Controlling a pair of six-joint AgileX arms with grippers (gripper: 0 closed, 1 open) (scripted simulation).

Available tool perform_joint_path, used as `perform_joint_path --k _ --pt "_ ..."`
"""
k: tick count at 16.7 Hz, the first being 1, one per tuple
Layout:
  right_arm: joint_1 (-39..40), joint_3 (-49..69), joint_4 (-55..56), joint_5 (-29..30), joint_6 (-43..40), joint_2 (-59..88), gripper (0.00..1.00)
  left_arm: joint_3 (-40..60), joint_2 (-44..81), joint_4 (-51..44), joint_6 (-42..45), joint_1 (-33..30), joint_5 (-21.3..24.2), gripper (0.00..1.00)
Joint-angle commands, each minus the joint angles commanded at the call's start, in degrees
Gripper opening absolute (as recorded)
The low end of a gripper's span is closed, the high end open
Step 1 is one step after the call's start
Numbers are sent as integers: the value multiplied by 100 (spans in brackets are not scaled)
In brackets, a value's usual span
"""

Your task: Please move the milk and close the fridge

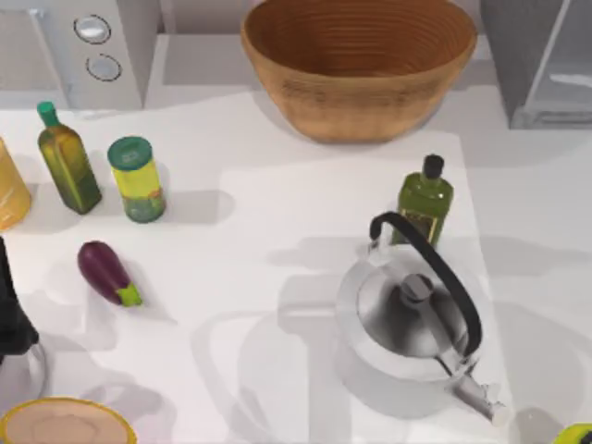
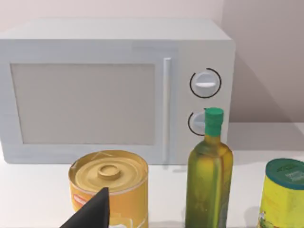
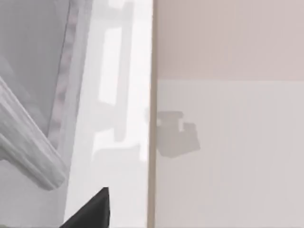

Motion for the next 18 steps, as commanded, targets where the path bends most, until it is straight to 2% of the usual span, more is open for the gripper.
perform_joint_path --k 5,9,12,18 --pt "1728 -28 1868 101 2178 39 100 0 0 0 0 0 0 100" --pt "2381 -59 2960 369 3377 59 100 0 0 0 0 0 0 100" --pt "2511 -59 3254 618 3765 65 100 0 0 0 0 0 0 100" --pt "2445 -158 3308 637 3785 11 100 0 0 0 0 0 0 100"
